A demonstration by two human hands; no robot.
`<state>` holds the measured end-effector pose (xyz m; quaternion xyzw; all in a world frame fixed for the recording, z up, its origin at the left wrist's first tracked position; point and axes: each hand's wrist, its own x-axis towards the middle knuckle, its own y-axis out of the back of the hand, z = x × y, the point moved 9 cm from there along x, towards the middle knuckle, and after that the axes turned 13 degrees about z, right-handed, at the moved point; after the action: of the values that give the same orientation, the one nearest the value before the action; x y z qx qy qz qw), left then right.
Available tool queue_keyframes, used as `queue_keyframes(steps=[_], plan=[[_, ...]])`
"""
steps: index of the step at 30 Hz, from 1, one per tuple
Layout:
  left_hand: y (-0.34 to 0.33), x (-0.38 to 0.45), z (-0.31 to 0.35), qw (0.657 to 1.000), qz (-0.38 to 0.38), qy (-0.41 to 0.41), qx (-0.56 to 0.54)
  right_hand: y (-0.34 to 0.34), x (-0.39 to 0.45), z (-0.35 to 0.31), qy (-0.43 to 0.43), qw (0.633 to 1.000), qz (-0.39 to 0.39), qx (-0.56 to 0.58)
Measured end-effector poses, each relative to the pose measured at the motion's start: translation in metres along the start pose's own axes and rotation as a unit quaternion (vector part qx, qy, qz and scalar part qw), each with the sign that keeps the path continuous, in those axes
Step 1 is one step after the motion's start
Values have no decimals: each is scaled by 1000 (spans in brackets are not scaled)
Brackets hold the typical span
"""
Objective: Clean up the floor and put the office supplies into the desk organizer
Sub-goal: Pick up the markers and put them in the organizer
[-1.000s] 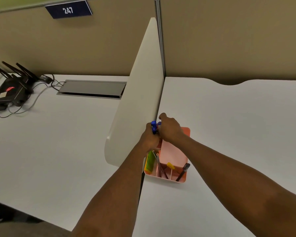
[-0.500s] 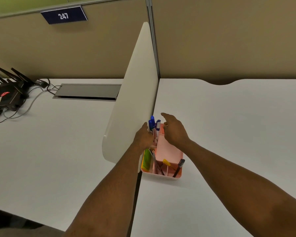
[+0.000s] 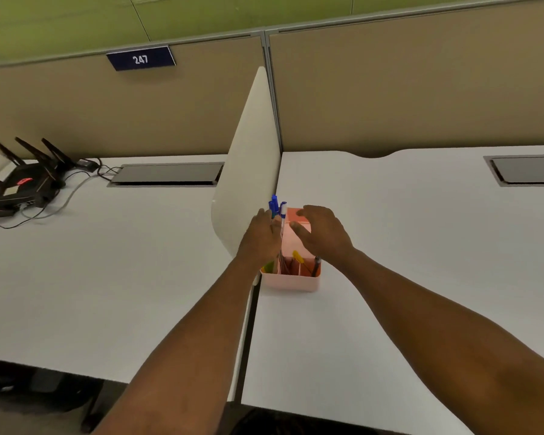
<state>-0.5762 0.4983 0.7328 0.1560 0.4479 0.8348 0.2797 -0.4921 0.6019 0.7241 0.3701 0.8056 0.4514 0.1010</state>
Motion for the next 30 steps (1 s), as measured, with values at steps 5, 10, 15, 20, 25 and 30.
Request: queue_keyframes(steps=[5,10,15,20,25,30], plan=[[12,-72,7,984,32,-114,131,26,-72,-17,48,992,30,-116],[31,-155,-9,974,52,-159,156,46,-161,-36,30,986,53,-155],[41,-257,-49,976,19,-164,144,52,-276,-57,-10,982,72,-173],[53,-360,-78,978,-5,-184,102,51,-397,-74,-51,981,58,-177],[50,-442,-91,972,-11,-216,89,73,-489,-74,-76,978,69,-179],[29,-496,-101,971,-44,-220,83,84,-549,-65,-106,972,81,-193]])
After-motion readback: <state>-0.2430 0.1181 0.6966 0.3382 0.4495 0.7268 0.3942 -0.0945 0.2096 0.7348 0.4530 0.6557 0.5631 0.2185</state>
